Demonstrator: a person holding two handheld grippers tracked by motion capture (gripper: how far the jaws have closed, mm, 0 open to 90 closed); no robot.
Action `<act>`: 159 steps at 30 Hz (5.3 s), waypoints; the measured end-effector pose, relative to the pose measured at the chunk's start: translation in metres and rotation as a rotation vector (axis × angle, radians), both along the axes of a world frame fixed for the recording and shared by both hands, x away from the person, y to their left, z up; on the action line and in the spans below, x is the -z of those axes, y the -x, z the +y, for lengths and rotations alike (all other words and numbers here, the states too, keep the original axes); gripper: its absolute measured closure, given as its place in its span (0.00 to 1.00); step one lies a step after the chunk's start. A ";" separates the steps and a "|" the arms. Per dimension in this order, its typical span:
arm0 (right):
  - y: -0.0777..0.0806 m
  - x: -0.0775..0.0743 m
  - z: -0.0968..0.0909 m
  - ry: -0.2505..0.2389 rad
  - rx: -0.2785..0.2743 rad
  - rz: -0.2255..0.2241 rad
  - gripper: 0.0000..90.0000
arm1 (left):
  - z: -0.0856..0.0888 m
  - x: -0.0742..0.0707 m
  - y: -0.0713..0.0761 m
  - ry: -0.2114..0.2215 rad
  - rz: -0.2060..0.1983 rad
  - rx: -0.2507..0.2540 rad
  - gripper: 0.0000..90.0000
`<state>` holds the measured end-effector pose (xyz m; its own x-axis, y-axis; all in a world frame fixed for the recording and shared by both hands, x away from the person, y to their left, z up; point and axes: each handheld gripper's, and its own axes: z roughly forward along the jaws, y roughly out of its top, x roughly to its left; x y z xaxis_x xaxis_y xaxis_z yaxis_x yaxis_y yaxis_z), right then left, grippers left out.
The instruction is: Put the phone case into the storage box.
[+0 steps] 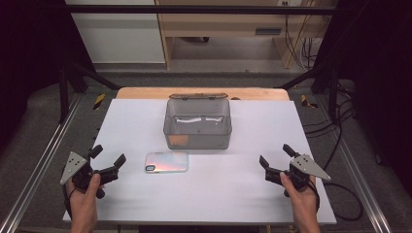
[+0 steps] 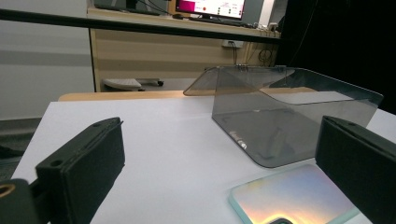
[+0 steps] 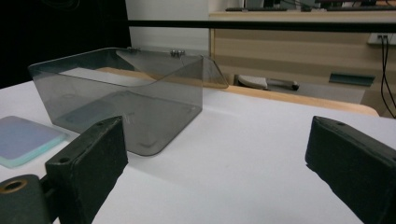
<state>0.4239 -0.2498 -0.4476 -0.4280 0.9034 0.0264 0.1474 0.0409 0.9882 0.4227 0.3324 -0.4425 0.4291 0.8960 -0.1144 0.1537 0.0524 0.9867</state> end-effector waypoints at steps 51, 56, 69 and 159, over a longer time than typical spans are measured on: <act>-0.006 0.010 0.007 0.040 0.019 0.118 0.04 | -0.063 0.004 -0.052 -0.238 0.222 0.122 0.03; -0.007 0.009 0.007 0.042 0.021 0.118 0.04 | -0.069 0.005 -0.057 -0.260 0.233 0.129 0.03; -0.006 0.009 0.006 0.042 0.022 0.120 0.04 | -0.080 0.006 -0.060 -0.273 0.243 0.129 0.04; -0.010 0.015 0.010 0.070 -0.005 0.159 0.04 | -0.098 0.037 -0.044 -0.393 0.483 0.278 1.00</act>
<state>0.4334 -0.2400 -0.4629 -0.4278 0.9033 0.0314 0.3016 0.1099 0.9471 0.4664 0.2340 -0.4799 0.6319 0.7741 -0.0393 0.5375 -0.4011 0.7418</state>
